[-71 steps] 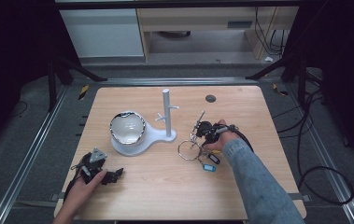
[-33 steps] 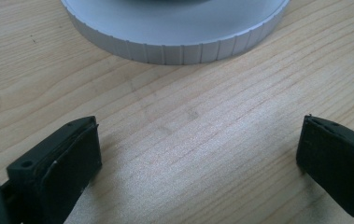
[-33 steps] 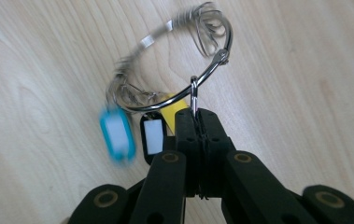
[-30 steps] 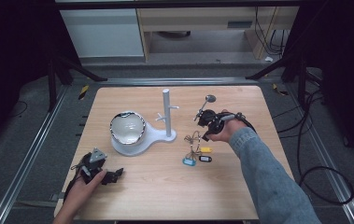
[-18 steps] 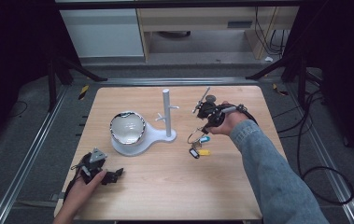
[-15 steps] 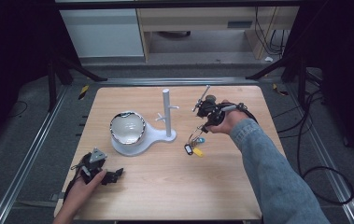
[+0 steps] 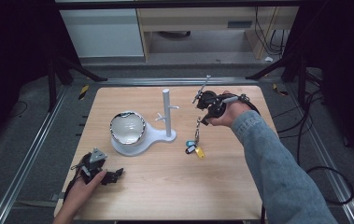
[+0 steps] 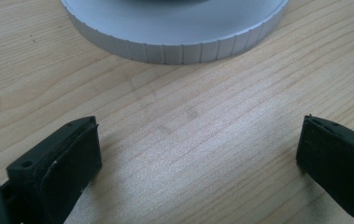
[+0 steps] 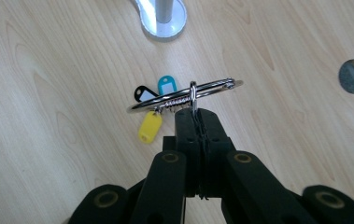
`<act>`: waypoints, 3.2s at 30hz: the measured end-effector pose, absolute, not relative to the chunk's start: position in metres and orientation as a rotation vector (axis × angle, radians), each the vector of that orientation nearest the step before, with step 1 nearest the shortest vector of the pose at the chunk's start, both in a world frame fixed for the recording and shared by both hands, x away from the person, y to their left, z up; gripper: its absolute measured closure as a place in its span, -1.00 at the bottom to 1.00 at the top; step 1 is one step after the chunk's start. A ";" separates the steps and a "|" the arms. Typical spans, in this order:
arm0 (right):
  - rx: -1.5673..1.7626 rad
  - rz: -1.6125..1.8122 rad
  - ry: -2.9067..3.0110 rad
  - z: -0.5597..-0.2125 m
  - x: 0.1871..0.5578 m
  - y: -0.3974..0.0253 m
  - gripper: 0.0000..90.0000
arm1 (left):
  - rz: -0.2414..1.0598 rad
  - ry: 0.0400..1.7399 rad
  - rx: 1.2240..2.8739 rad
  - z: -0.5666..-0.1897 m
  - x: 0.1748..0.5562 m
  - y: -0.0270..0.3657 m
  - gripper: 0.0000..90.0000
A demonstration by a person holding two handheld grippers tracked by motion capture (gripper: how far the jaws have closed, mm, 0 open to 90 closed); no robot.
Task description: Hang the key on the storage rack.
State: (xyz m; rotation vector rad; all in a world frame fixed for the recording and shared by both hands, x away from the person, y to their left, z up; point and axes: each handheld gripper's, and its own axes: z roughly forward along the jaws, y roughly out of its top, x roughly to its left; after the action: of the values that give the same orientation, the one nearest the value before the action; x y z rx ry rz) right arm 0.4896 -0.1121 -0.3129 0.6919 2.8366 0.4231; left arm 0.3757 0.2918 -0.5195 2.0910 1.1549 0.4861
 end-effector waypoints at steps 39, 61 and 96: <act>0.620 0.440 2.808 -0.266 0.497 -0.084 0.97 | 0.485 1.154 2.090 -0.520 0.376 0.292 -1.00; 0.581 0.443 2.800 -0.246 0.497 -0.066 0.97 | 0.486 1.154 2.089 -0.520 0.376 0.292 -1.00; 0.556 0.451 2.829 -0.246 0.509 -0.040 0.97 | 0.485 1.152 2.090 -0.520 0.376 0.292 -1.00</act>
State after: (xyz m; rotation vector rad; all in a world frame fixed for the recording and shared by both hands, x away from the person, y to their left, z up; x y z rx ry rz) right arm 0.5087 -0.0399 -0.2464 0.5556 2.8289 0.4515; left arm 0.3755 0.2920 -0.5196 2.0896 1.1517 0.4847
